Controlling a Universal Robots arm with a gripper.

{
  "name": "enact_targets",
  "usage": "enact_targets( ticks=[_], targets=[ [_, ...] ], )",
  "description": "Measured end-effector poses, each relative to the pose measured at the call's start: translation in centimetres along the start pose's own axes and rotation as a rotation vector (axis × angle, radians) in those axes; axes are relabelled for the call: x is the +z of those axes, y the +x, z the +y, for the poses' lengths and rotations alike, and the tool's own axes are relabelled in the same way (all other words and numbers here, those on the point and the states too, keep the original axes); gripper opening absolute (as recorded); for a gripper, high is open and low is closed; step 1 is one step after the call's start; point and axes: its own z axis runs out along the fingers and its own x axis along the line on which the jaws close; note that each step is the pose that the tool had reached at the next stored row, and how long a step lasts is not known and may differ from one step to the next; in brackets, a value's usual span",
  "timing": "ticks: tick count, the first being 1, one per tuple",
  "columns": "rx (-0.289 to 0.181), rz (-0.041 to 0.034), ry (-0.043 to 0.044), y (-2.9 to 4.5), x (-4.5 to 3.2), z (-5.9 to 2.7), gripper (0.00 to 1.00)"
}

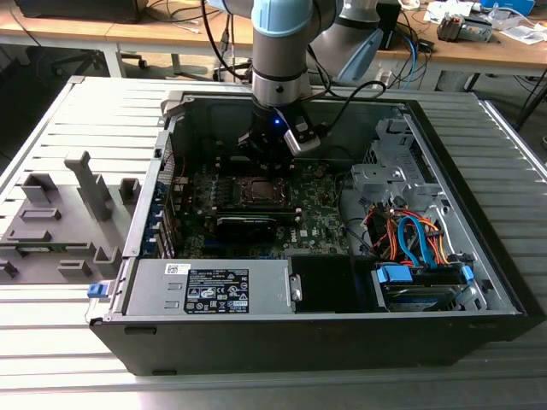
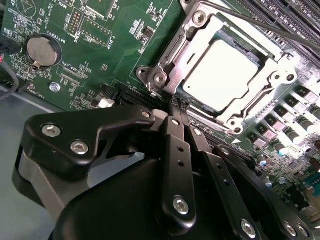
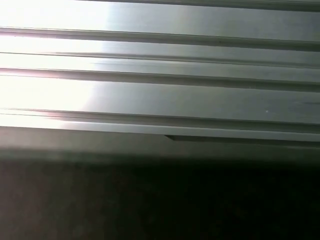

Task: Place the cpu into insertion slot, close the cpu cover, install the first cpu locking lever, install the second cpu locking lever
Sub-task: 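Install the first cpu locking lever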

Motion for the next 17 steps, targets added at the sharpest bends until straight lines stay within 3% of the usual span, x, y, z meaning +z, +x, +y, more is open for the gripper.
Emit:
enact_targets(
  ticks=[4,10,17],
  targets=[
    [0.000,-0.0026,-0.0013,-0.02,-0.23,0.03,0.11],
    [0.000,-0.0037,-0.0003,-0.02,-1.51,0.04,0.11],
    [0.000,-0.0038,-0.0003,-0.02,-1.55,0.04,0.11]
  ],
)
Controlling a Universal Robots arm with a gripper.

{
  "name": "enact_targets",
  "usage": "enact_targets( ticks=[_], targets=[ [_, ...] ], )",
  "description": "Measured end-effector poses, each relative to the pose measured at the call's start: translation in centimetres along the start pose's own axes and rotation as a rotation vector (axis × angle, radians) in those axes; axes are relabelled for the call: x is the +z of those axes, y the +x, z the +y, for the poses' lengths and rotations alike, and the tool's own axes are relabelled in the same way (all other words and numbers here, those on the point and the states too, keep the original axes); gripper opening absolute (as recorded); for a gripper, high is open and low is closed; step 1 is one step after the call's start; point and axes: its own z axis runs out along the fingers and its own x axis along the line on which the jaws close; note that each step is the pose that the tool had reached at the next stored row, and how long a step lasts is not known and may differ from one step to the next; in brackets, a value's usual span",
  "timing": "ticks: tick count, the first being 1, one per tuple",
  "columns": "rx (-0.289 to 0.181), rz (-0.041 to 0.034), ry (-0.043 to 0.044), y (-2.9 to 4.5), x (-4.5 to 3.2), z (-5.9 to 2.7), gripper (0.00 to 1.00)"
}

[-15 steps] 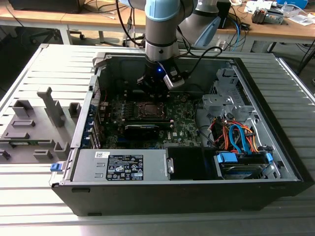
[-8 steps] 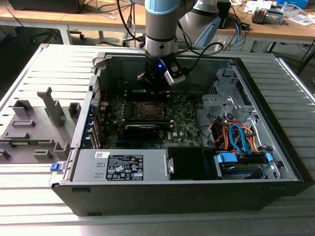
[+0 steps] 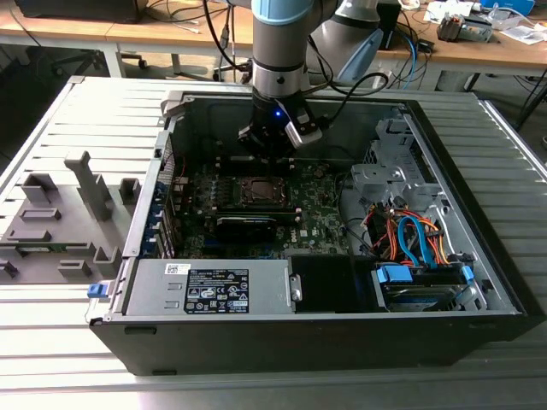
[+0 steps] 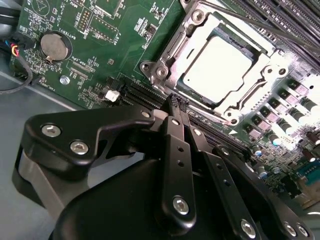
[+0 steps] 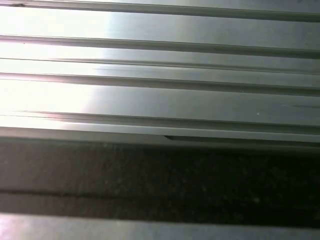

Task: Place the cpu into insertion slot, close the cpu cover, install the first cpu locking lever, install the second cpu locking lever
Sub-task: 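Install the first cpu locking lever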

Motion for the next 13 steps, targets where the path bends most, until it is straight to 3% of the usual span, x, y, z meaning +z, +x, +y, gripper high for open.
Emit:
enact_targets(
  ticks=[2,7,13],
  targets=[
    [0.000,0.0003,0.0005,0.02,-0.02,-0.19,0.11],
    [0.000,0.0001,0.0000,0.05,-0.03,-1.95,0.11],
    [0.000,0.0002,0.0006,0.05,-0.13,-3.16,0.11]
  ],
)
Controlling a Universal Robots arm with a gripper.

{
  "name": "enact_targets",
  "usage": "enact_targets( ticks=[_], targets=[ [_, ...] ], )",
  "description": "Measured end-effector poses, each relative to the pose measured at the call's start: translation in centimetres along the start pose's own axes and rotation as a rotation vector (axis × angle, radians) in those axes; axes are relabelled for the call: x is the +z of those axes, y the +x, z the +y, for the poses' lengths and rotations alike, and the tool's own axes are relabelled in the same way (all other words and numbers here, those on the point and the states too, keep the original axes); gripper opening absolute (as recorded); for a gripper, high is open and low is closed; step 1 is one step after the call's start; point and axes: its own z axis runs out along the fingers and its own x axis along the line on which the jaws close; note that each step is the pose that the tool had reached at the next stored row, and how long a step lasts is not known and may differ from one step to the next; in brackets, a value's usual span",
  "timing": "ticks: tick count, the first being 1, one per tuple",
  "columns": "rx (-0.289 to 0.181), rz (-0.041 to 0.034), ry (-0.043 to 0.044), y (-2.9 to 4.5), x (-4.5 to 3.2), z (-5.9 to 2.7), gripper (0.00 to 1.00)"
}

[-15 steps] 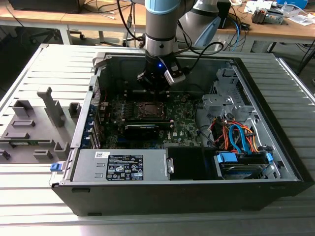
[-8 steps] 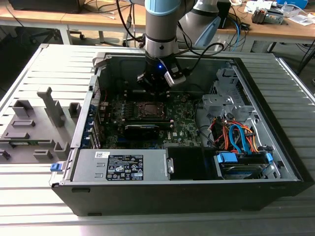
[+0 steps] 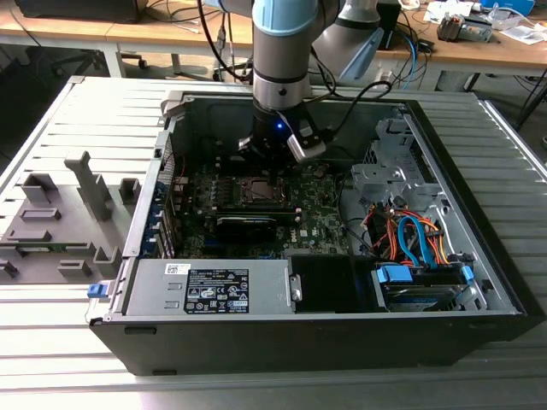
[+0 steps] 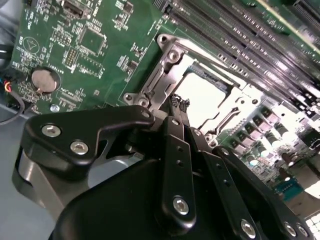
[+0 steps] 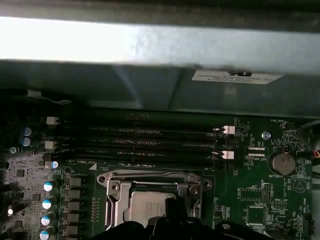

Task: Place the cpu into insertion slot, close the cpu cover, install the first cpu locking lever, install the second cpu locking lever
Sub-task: 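Install the first cpu locking lever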

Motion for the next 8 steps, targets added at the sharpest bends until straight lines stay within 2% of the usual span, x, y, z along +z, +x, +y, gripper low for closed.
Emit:
enact_targets(
  ticks=[4,6,8],
  targets=[
    [0.000,0.0000,0.0004,-0.05,-1.18,-0.01,0.11],
    [0.000,0.0000,0.0005,-0.06,-2.19,0.00,0.11],
    [0.000,0.0001,0.0006,-0.08,-3.60,0.01,0.11]
  ],
)
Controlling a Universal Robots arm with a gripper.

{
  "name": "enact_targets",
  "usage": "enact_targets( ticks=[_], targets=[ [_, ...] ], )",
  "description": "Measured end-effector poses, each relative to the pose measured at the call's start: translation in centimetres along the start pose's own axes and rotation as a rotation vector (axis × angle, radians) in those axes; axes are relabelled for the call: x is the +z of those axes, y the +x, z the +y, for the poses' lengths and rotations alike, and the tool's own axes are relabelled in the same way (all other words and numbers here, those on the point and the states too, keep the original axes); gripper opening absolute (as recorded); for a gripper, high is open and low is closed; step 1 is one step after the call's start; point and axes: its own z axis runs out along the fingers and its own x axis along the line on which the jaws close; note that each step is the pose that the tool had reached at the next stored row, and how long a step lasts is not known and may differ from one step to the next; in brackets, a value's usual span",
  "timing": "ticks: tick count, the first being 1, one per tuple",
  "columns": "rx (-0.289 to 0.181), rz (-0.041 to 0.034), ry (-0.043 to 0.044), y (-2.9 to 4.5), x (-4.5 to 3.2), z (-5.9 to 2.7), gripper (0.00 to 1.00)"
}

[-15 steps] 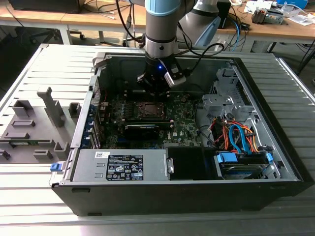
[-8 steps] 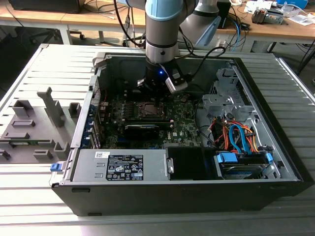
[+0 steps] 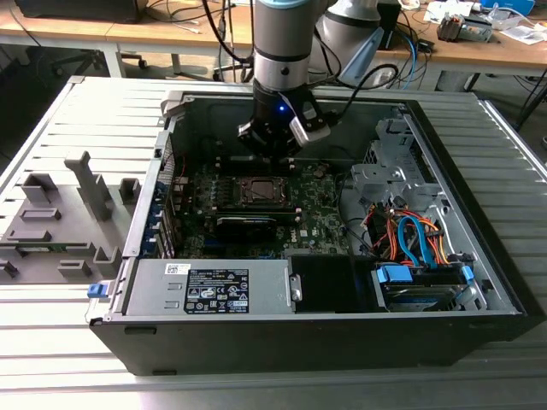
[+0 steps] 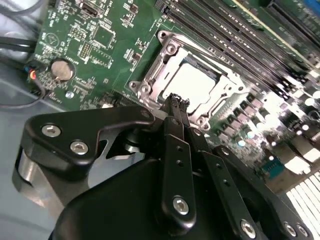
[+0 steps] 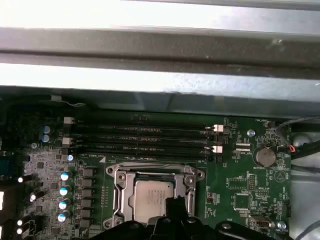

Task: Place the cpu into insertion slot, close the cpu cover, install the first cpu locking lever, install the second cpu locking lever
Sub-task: 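Install the first cpu locking lever, then install the second cpu locking lever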

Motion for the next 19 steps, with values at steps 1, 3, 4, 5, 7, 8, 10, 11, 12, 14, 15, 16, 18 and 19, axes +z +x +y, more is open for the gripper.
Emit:
enact_targets(
  ticks=[1,3,4,5,7,8,10,11,12,14,15,16,18,19],
  targets=[
    [0.000,0.0000,-0.0001,-0.01,-0.40,-0.01,0.11],
    [0.000,-0.0001,-0.0003,0.00,-0.52,-0.19,0.11],
    [0.000,0.0000,-0.0001,0.01,-0.58,-0.36,0.11],
    [0.000,-0.0001,-0.0005,0.01,-0.59,-0.51,0.11],
    [0.000,-0.0002,-0.0019,0.06,-0.61,-1.24,0.11],
    [0.000,-0.0002,-0.0024,0.07,-0.62,-1.49,0.11],
    [0.000,-0.0002,-0.0039,0.11,-0.64,-2.45,0.11],
    [0.000,-0.0003,-0.0043,0.12,-0.64,-2.69,0.11],
    [0.000,-0.0003,-0.0045,0.13,-0.64,-2.84,0.11],
    [0.000,-0.0003,-0.0049,0.15,-0.64,-2.97,0.11],
    [0.000,-0.0003,-0.0050,0.15,-0.64,-2.97,0.11],
    [0.000,-0.0003,-0.0051,0.14,-0.64,-2.97,0.11],
    [0.000,-0.0003,-0.0052,0.14,-0.64,-2.98,0.11],
    [0.000,-0.0003,-0.0052,0.14,-0.64,-2.98,0.11]
  ],
)
